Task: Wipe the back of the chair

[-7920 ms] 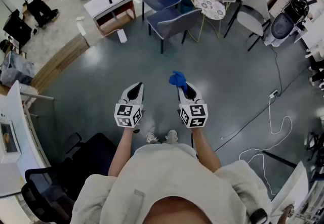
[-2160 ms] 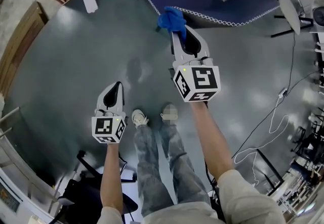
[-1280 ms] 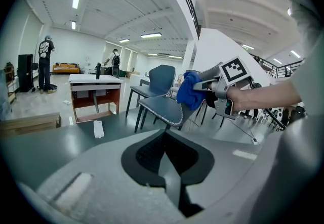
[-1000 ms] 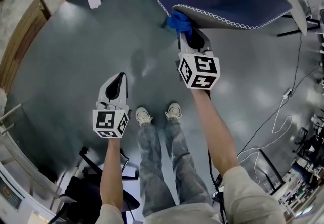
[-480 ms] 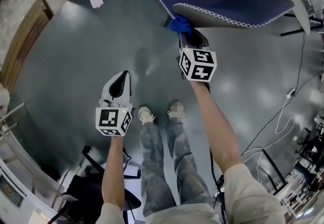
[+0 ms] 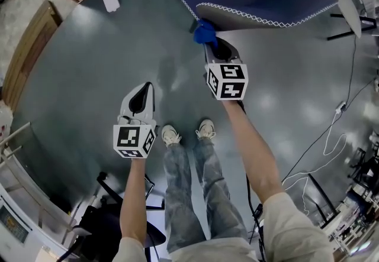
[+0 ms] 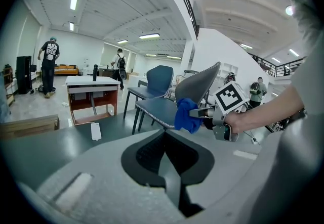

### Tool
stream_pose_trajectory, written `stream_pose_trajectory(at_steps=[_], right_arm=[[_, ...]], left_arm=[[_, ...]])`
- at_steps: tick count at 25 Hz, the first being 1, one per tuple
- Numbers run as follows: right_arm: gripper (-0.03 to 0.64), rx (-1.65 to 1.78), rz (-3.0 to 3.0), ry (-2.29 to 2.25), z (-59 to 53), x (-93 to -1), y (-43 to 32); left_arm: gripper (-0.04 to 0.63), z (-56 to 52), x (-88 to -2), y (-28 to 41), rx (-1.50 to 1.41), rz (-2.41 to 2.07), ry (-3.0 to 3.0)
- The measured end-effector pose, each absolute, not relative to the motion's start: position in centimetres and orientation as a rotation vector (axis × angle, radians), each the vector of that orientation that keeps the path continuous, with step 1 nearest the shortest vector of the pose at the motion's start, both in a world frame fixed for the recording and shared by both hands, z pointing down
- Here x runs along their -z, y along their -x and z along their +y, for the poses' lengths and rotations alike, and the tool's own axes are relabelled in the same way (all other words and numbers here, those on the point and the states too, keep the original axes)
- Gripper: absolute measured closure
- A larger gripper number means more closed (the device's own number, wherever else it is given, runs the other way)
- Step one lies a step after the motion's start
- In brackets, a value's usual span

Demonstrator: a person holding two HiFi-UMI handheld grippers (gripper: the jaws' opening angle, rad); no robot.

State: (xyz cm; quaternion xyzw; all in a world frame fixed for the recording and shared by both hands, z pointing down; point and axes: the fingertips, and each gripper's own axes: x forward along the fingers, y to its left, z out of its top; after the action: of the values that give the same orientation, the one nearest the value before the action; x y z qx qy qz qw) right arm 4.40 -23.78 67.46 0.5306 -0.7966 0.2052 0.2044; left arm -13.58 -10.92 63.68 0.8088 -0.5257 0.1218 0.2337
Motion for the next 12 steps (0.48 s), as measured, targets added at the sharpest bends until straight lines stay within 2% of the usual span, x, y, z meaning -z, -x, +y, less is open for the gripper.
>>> stream_pose_trajectory(at_steps=[12], right_arm=[[0.551,-0.288,-2.459,-1.528,-21.2,-54.9,-4.2]], left_arm=[[0.594,-11.4,-61.9,11.1,-0.332,-1.413,-2.279]])
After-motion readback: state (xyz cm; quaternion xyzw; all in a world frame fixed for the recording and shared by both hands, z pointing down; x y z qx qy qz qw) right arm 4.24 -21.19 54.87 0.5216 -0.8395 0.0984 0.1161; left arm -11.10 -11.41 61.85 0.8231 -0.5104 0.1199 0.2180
